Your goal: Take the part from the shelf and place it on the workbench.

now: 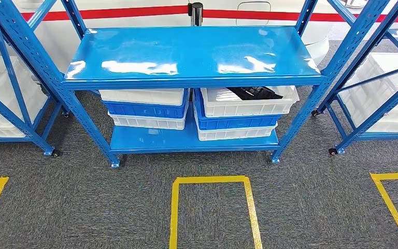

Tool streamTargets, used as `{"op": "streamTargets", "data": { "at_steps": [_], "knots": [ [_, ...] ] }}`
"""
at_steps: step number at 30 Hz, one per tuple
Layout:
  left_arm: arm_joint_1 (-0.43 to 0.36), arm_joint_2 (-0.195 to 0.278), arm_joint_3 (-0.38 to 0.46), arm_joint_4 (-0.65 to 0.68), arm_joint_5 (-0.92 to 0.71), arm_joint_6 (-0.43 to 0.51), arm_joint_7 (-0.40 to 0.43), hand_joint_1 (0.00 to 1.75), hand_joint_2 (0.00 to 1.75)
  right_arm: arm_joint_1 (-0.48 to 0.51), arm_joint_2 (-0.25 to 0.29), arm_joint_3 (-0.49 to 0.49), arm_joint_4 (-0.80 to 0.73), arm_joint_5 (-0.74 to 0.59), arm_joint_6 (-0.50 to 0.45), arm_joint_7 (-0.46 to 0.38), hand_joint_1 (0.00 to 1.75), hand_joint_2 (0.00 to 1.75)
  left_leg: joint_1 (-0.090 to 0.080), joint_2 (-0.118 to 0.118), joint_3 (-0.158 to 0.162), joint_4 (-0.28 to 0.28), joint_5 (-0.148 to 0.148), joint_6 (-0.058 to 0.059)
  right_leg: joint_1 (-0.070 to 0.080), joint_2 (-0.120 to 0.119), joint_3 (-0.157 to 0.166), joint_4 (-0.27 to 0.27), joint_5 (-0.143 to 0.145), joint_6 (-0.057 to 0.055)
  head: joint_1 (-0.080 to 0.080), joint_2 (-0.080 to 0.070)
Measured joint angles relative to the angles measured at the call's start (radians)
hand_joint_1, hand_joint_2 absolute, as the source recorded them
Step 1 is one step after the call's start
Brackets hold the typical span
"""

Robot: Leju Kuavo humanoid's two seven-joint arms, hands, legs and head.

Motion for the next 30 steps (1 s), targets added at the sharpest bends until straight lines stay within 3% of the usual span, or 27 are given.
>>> {"op": "streamTargets", "data": {
  "at_steps": [11,13,15,17,21,30],
  "knots": [
    [-0.001,-0.022,-0.024,0.011,-0.037,-0.006,0.023,0.0,1.75,0.001,-0.035,-0.093,0.0,-0.123,0.0,-0.167,0.0,1.75,-0.001,0.0,0.0,0.0,0.0,0.0,-0.001,0.0,0.0,0.0,0.0,0.0,0.0,0.0],
    [-0.001,-0.031,-0.028,0.015,-0.041,-0.001,0.031,0.0,1.75,0.001,-0.045,-0.113,0.0,-0.134,0.0,-0.184,0.0,0.87,-0.001,0.0,0.0,0.0,0.0,0.0,-0.001,0.0,0.0,0.0,0.0,0.0,0.0,0.0],
    [-0.001,-0.038,-0.034,0.017,-0.05,0.007,0.045,0.0,1.75,0.001,-0.051,-0.132,0.0,-0.155,0.003,-0.209,0.0,0.87,-0.001,0.0,0.0,0.0,0.0,0.0,-0.001,0.0,0.0,0.0,0.0,0.0,0.0,0.0],
    [-0.001,-0.044,-0.045,0.018,-0.074,0.027,0.076,0.0,1.75,0.002,-0.055,-0.158,-0.001,-0.188,0.008,-0.259,0.0,1.75,-0.001,0.0,0.0,0.0,0.0,0.0,-0.001,0.0,0.0,0.0,0.0,0.0,0.0,0.0],
    [0.007,-0.049,-0.109,0.019,-0.101,0.06,0.13,0.0,1.75,0.01,-0.067,-0.19,-0.007,-0.235,0.025,-0.328,0.0,1.75,-0.001,0.0,0.0,0.0,0.0,0.0,0.0,0.0,0.0,0.0,0.0,0.0,0.0,0.0],
    [0.048,-0.027,-0.323,-0.001,0.049,0.024,0.165,0.0,1.75,0.041,-0.087,-0.136,-0.037,-0.329,0.108,-0.333,0.0,1.75,0.0,0.0,0.0,0.0,0.0,0.0,0.001,0.0,0.0,0.0,0.0,0.0,0.0,0.0]
  ]
}}
